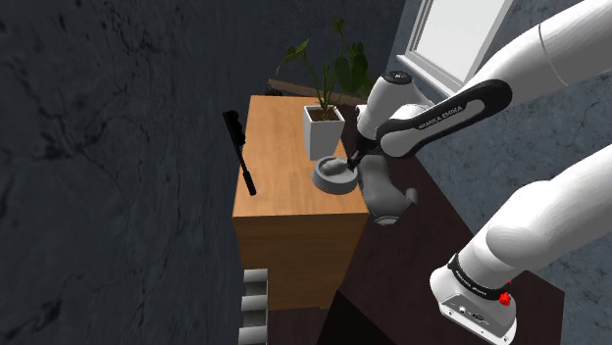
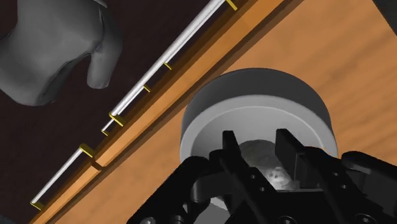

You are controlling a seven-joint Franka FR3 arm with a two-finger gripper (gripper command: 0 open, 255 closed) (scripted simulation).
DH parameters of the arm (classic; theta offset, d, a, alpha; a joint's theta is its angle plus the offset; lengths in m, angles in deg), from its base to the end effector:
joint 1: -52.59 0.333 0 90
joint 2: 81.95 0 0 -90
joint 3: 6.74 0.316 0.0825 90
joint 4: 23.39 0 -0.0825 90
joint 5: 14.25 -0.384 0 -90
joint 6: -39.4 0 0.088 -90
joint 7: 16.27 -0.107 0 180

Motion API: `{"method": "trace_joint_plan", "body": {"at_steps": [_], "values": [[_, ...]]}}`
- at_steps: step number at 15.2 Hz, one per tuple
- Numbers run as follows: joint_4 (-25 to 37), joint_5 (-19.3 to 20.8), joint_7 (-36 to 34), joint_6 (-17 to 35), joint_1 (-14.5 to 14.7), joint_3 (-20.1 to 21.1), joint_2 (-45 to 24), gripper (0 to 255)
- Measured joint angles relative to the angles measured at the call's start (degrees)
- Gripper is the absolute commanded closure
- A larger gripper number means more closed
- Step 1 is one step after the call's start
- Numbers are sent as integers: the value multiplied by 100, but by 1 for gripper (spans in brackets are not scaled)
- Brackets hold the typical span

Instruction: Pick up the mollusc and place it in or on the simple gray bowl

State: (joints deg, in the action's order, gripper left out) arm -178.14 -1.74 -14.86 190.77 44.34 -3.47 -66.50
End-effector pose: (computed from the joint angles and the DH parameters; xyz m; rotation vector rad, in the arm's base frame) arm 0.4151 -0.0313 0.3353 2.9709 0.1757 0.2985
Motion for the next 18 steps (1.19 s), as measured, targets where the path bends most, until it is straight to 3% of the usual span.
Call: {"method": "trace_joint_plan", "body": {"at_steps": [1,4,6,10,18], "values": [[291,-245,162,-273,118,-148,-175,0],[2014,-1885,744,-2099,328,-726,-1266,0],[2424,-2334,853,-2526,293,-794,-1589,0],[2431,-2550,920,-2400,305,-779,-1872,0],[2394,-2616,961,-2228,319,-773,-1936,0]]}}
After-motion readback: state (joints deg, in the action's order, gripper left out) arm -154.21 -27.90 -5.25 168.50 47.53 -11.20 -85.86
